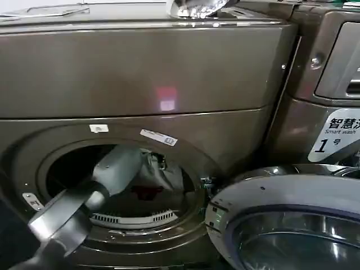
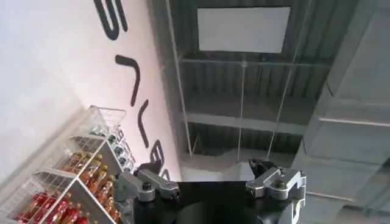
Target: Grasp the clothes from the dryer.
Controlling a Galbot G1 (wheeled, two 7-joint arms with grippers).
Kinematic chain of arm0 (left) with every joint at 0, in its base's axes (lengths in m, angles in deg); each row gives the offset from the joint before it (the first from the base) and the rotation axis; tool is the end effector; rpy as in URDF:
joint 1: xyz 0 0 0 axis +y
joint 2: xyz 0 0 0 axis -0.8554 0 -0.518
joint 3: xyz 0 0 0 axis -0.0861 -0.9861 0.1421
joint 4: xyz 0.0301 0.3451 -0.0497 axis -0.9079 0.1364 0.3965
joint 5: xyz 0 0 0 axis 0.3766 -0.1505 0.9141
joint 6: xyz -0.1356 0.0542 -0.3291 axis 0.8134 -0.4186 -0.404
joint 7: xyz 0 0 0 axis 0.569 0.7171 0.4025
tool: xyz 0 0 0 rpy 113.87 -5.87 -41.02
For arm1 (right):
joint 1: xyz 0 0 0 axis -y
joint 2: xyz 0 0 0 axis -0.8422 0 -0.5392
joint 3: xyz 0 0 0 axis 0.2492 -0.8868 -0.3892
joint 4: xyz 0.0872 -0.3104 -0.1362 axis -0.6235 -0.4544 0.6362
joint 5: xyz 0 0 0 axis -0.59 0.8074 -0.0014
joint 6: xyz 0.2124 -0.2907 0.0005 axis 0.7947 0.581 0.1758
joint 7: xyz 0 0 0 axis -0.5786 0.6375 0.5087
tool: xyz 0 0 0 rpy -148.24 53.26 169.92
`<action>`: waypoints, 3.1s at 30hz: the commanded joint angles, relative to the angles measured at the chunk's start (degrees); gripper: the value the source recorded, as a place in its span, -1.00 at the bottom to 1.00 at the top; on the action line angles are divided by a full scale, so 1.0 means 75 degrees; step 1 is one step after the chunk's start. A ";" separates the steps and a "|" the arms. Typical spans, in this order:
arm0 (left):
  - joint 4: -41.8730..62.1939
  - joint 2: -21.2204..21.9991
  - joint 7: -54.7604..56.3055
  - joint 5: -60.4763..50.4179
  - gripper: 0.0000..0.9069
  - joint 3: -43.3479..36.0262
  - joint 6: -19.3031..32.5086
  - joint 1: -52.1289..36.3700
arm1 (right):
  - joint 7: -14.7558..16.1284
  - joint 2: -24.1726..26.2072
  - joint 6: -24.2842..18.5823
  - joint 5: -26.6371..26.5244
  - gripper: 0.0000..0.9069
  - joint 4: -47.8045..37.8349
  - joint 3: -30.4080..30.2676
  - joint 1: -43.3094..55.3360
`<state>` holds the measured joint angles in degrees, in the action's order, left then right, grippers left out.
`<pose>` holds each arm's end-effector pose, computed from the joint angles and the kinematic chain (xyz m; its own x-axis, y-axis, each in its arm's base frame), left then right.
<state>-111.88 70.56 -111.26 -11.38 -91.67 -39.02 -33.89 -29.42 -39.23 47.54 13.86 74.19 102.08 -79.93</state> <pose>0.6491 -0.0651 -0.1734 -0.4789 0.1860 0.8579 0.8641 -0.0726 0.4981 -0.1725 -0.3979 0.0228 -0.2579 0.5676 -0.7819 0.9643 0.1002 -0.2453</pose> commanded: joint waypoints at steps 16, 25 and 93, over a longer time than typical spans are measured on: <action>0.0626 0.0049 -0.1976 0.0217 1.00 -0.0829 -0.0660 -0.0077 | 0.0046 -0.0143 -0.0027 0.0033 1.00 0.0100 -0.0194 0.0169; 0.0520 -0.0047 -0.1941 0.0371 1.00 -0.0750 -0.0503 0.0073 | 0.0049 -0.0173 -0.0028 0.0051 1.00 0.0191 -0.0331 0.0249; 0.0140 -0.0076 -0.1107 0.1882 -1.00 -0.0208 0.0425 0.0520 | 0.0048 -0.0251 -0.0085 0.0111 1.00 0.0374 -0.0574 0.0266</action>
<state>-110.70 69.89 -119.66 1.93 -93.35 -35.97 -30.21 -29.07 -41.21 46.91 14.67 76.91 97.82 -77.96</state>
